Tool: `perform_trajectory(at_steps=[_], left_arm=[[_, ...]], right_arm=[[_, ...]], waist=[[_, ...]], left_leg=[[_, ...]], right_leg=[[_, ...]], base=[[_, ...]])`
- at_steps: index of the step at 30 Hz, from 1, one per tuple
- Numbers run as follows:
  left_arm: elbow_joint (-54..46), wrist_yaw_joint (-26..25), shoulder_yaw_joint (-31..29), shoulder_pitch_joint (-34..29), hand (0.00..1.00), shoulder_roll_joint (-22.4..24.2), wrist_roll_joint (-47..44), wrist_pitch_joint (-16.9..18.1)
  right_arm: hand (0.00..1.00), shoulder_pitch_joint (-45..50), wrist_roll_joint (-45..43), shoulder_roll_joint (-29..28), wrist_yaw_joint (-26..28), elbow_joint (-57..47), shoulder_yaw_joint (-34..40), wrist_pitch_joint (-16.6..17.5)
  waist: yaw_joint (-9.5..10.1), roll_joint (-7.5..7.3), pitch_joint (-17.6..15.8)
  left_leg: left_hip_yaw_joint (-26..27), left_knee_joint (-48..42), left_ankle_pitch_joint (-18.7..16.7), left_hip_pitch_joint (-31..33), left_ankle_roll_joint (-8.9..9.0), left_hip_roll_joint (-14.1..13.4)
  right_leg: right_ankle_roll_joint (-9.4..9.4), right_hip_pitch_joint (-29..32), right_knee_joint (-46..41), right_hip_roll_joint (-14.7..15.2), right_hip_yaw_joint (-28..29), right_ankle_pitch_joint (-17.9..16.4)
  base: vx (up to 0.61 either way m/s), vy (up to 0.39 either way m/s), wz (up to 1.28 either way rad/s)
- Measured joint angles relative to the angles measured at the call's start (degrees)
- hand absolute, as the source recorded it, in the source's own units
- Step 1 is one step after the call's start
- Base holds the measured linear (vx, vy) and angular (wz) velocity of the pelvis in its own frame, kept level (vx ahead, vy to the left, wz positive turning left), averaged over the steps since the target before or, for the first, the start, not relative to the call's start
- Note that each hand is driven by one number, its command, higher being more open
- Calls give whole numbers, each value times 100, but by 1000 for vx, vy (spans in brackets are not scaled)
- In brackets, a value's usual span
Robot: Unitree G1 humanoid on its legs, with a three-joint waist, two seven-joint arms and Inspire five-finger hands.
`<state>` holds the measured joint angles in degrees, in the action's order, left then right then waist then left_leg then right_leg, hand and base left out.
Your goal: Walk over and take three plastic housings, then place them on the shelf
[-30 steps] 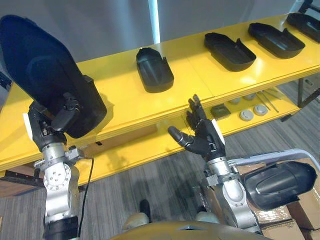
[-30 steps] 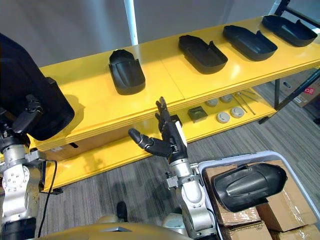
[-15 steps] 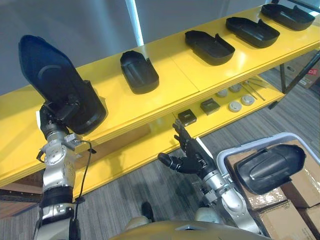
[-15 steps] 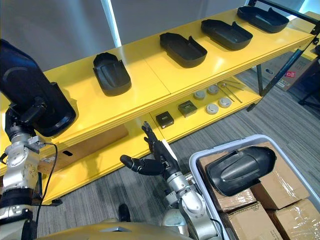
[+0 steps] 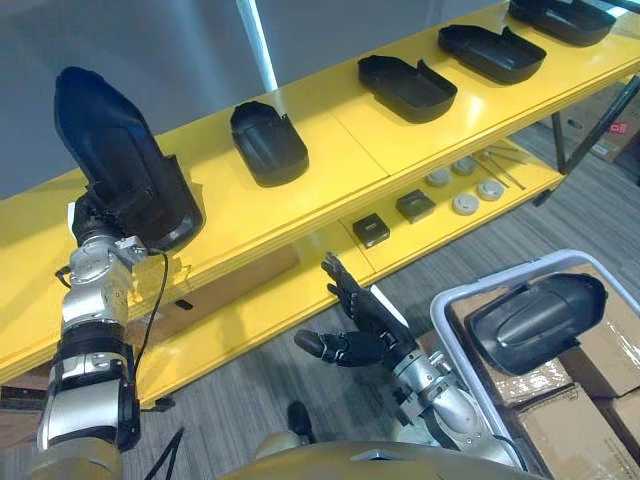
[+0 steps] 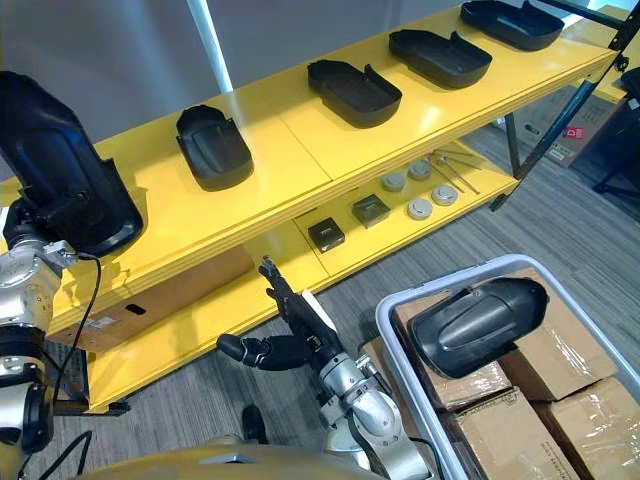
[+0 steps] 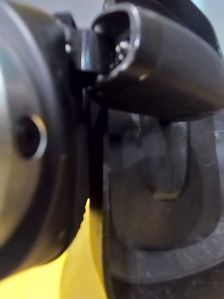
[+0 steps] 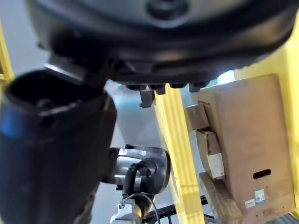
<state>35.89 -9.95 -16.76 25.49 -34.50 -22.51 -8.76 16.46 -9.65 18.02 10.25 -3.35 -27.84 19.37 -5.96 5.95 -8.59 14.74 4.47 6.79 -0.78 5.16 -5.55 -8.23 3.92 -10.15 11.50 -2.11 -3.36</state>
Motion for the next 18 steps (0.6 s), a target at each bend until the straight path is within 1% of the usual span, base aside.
perform_trajectory(at_steps=[2, 3, 9, 12, 14, 18], left_arm=[[3, 116, -3, 0, 0, -171, 417, -208], [20, 166, -3, 2, 0, -201, 521, -246], [372, 456, -25, 216, 0, -270, 928, -291], [506, 563, -70, 338, 0, -301, 993, -378], [638, 642, -173, 379, 0, -353, 989, -461], [746, 625, -264, 439, 0, -409, 930, -648]], right_arm=[[100, 6, -7, 3, -44, 0, -38, -11], [100, 3, -12, 11, -66, -1, -65, -16], [100, -5, -14, 38, -164, -21, -341, -162], [100, -8, -14, 38, -213, -21, -461, -163], [100, -51, -15, 39, -223, -22, -494, -166], [100, -75, -16, 39, -262, -22, -496, -167]], waist=[[-17, 49, 7], [-17, 56, 9], [46, 77, 14], [99, 80, 16], [87, 80, 17], [89, 80, 17]], left_leg=[[20, 1, -2, -6, 1, 0], [24, 1, -24, -6, 31, -1], [274, -24, -24, -14, 43, -74], [279, -24, -11, -14, 37, -85], [284, -23, -10, -15, 37, -86], [285, -23, -9, -14, 39, -94]], right_leg=[[0, 0, -11, 5, 3, -1], [-1, -1, -14, 8, 3, -4], [4, -16, -70, 15, -48, -33], [5, -17, -70, 7, -54, -33], [5, -18, -69, 7, -55, -33], [5, -18, -68, -1, -55, -33]], base=[[0, 0, 0], [0, 0, 0], [-14, -2, 4], [0, 0, 0], [0, 0, 0], [0, 0, 0]])
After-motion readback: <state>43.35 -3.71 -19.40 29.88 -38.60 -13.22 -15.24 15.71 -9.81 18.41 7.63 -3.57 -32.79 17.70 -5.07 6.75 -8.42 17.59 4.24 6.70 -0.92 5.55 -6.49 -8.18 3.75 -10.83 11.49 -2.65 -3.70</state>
